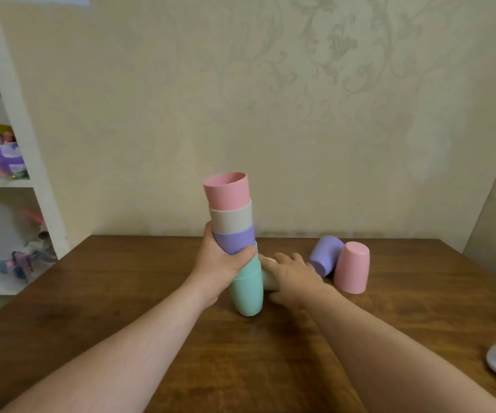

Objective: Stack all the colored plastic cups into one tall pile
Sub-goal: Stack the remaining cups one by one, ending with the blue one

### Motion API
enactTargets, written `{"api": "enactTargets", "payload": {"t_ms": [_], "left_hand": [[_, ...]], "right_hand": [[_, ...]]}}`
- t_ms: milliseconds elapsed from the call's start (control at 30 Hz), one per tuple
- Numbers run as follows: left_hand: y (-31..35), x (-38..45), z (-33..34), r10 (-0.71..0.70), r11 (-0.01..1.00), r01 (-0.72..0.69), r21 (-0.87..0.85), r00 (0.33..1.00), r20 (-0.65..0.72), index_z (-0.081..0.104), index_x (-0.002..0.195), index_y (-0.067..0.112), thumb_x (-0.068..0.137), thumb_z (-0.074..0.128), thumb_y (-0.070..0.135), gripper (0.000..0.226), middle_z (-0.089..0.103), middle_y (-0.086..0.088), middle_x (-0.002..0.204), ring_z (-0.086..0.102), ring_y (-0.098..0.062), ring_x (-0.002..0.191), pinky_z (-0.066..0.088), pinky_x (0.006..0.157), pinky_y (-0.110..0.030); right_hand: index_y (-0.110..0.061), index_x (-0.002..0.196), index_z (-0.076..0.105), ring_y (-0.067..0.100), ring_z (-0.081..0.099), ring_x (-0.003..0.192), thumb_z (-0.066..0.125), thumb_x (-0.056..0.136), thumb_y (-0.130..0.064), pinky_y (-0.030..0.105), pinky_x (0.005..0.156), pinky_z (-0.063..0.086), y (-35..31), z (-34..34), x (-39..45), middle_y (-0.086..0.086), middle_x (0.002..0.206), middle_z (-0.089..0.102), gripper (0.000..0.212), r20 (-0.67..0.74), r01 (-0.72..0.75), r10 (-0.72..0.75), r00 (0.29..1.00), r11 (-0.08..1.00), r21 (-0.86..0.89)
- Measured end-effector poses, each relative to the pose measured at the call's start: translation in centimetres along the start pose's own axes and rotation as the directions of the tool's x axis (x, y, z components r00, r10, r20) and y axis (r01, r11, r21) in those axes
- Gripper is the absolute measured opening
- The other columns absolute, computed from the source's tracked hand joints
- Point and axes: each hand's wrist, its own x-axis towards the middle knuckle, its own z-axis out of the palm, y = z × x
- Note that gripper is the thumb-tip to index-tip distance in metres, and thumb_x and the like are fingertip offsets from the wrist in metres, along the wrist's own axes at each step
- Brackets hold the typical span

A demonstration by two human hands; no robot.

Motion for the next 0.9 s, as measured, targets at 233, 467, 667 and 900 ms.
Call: {"api": "enactTargets", "payload": {"t_ms": [233, 467, 667, 900], "left_hand": [[0.0, -1.1, 2.5, 0.038, 0.999, -0.035, -0.03, 0.995, 0.094, 0.053, 0.139, 0.027, 0.071, 0.09, 0.025, 0.078, 0.079, 0.015, 0.114, 0.077, -0.006, 0.105, 0.059, 0.086, -0.024], [0.6, -1.3, 4.1, 0.013, 1.0, -0.013, -0.001, 0.999, 0.039, 0.051, 0.143, 0.029, 0.074, 0.097, 0.016, 0.084, 0.074, 0.015, 0.117, 0.073, 0.001, 0.099, 0.059, 0.088, -0.031], [2.3, -1.9, 4.8, -0.004, 1.0, 0.004, -0.004, 0.997, 0.074, 0.046, 0.141, 0.039, 0.079, 0.093, 0.011, 0.082, 0.071, 0.011, 0.115, 0.072, -0.013, 0.102, 0.06, 0.082, -0.03], [3.0, -2.2, 4.8, -0.017, 1.0, 0.015, 0.021, 0.997, 0.079, 0.044, 0.134, 0.04, 0.084, 0.088, 0.012, 0.072, 0.065, 0.019, 0.111, 0.065, -0.001, 0.095, 0.052, 0.073, -0.02]], "right_hand": [[-0.035, 0.149, 0.034, 0.029, 0.066, 0.12, 0.074, 0.087, -0.047, 0.045, 0.089, 0.058, 0.7, 0.1, -1.2, -0.004, 0.136, 0.062, 0.075, -0.227, -0.093, 0.186, 0.956, 0.926, 0.367], [-0.03, 0.166, 0.028, 0.02, 0.063, 0.097, 0.081, 0.09, -0.031, 0.037, 0.088, 0.058, 0.6, -10.7, -2.4, 0.0, 0.126, 0.06, 0.093, -0.305, 0.09, 0.603, 0.737, 0.359, 0.929], [-0.024, 0.146, 0.05, 0.022, 0.073, 0.116, 0.086, 0.087, -0.032, 0.039, 0.084, 0.065, -2.1, -20.3, -3.6, -0.002, 0.128, 0.067, 0.07, -0.446, 0.484, 0.447, 0.776, 0.033, 0.875], [-0.036, 0.157, 0.043, 0.018, 0.066, 0.123, 0.094, 0.082, -0.023, 0.038, 0.094, 0.063, -4.3, -17.0, -4.0, -0.003, 0.143, 0.059, 0.092, -0.505, 0.412, 0.24, 0.829, 0.347, 0.842]]}}
